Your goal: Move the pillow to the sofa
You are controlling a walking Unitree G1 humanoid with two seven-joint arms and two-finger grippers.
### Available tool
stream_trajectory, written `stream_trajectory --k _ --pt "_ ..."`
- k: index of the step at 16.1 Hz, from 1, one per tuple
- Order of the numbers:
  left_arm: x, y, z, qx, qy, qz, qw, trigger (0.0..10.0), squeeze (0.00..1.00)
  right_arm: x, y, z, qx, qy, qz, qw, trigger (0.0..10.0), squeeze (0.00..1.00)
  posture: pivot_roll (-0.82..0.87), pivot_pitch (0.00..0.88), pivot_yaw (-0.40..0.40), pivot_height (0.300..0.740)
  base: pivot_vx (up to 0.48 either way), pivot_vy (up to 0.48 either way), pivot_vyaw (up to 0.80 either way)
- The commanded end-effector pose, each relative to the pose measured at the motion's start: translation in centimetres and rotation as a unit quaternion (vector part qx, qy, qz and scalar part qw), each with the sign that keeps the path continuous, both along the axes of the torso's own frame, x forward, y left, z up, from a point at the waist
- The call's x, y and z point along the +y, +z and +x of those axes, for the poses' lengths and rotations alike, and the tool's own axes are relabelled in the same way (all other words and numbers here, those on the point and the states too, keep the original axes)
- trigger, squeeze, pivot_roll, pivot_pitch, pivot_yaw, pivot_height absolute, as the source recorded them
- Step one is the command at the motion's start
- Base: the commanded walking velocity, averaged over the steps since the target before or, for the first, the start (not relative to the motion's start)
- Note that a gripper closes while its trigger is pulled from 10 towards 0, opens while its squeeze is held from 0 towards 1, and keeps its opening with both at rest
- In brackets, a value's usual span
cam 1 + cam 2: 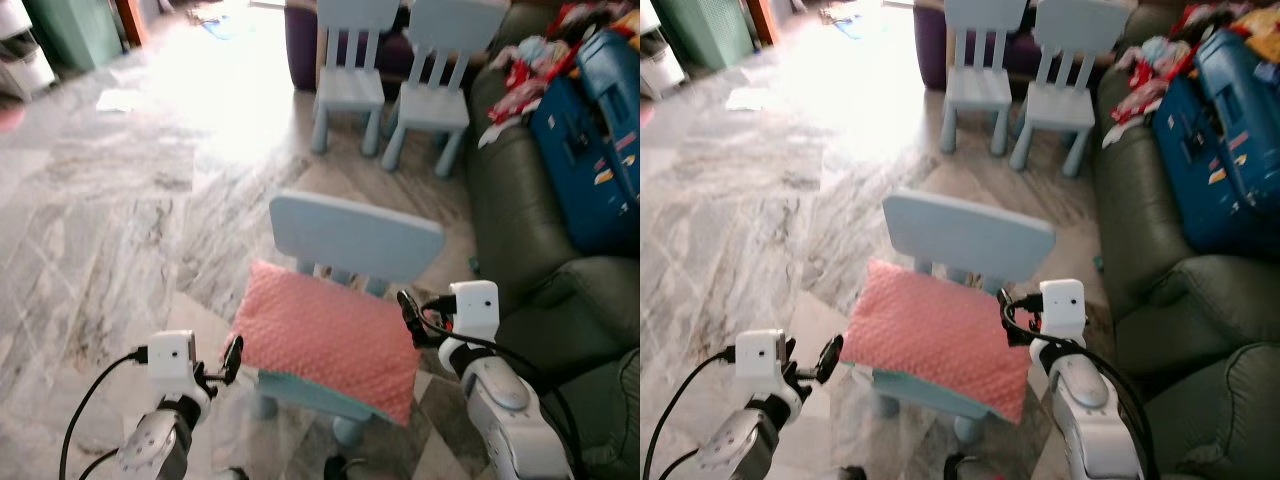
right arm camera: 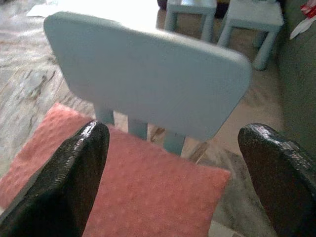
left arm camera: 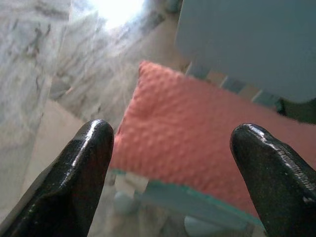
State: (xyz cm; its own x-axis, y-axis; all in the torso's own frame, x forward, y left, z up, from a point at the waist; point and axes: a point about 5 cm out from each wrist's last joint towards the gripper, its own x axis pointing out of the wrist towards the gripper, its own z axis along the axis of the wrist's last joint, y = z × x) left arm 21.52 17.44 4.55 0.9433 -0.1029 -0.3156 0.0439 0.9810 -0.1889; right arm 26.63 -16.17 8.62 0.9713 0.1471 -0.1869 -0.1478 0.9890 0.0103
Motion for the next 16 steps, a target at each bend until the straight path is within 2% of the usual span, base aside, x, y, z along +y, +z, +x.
stream_trajectory --k 1,3,7,16 --pt "0.0 0.0 -0.6 0.011 -0.004 0.005 1.0 10.0 0.0 0.0 0.1 -0.6 0.006 0.003 -0.001 1.0 10.0 0.0 -0.11 0.279 -0.057 0.74 0.0 0.0 0.0" --pt "0.0 -0.1 -1.2 0.02 -0.005 0.005 1.0 10.0 0.0 0.1 0.0 -1.1 0.015 0.007 -0.003 1.0 10.0 0.0 -0.12 0.294 -0.058 0.74 0.0 0.0 0.0" --pt "-0.2 0.0 -1.3 0.027 -0.01 0.005 1.0 10.0 0.0 -0.1 0.2 -1.6 0.021 0.01 -0.009 1.0 10.0 0.0 -0.12 0.309 -0.059 0.74 0.0 0.0 0.0" --pt "-0.3 0.0 -1.2 0.032 -0.011 0.004 0.999 10.0 0.0 0.1 0.8 -1.2 0.02 0.016 -0.007 1.0 10.0 0.0 -0.13 0.305 -0.071 0.74 0.0 0.0 0.0"
